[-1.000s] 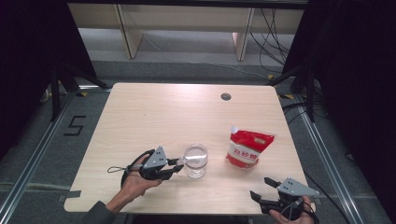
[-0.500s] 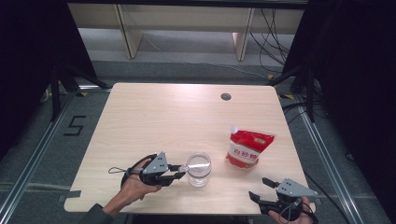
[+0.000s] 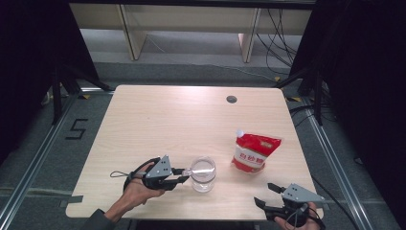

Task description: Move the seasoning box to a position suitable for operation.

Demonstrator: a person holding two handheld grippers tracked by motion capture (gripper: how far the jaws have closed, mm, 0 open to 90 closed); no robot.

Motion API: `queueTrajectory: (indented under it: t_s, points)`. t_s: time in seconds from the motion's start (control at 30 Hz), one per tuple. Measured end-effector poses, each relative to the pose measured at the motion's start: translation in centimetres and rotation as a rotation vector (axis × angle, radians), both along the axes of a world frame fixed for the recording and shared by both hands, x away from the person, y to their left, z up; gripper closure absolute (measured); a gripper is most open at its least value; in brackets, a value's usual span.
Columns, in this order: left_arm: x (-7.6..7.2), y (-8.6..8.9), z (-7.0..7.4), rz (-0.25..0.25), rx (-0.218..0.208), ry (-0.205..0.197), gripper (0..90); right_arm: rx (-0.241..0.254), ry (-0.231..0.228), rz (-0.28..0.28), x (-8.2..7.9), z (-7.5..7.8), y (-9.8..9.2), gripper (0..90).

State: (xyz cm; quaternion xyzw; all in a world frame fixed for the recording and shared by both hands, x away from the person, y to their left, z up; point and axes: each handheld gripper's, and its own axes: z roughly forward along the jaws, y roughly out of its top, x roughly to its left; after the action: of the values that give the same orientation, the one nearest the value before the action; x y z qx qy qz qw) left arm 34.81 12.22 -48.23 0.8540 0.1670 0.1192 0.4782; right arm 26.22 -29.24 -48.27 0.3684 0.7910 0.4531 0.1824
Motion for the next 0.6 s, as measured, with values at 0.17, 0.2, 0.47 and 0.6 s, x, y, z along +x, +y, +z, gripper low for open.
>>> queueTrajectory:
  t_s: [0.17, 0.2, 0.47, 0.6]
  points:
    - [-0.05, -0.01, 0.01, 0.003, 0.005, -0.005, 72.1, 0.013, 0.050, -0.016, -0.30, 0.02, 0.24, 28.4]
    - [-0.05, -0.02, 0.00, 0.003, 0.004, -0.002, 71.5, 0.012, 0.040, -0.008, -0.23, -0.01, 0.25, 28.5]
    - [-0.75, 0.39, 0.62, 0.038, -0.027, 0.000, 54.9, 0.021, 0.033, -0.006, -0.37, 0.21, 0.35, 28.5]
    - [-0.82, 0.82, 0.87, 0.049, -0.047, 0.024, 50.8, 0.008, -0.021, 0.018, -0.13, 0.21, 0.40, 28.5]
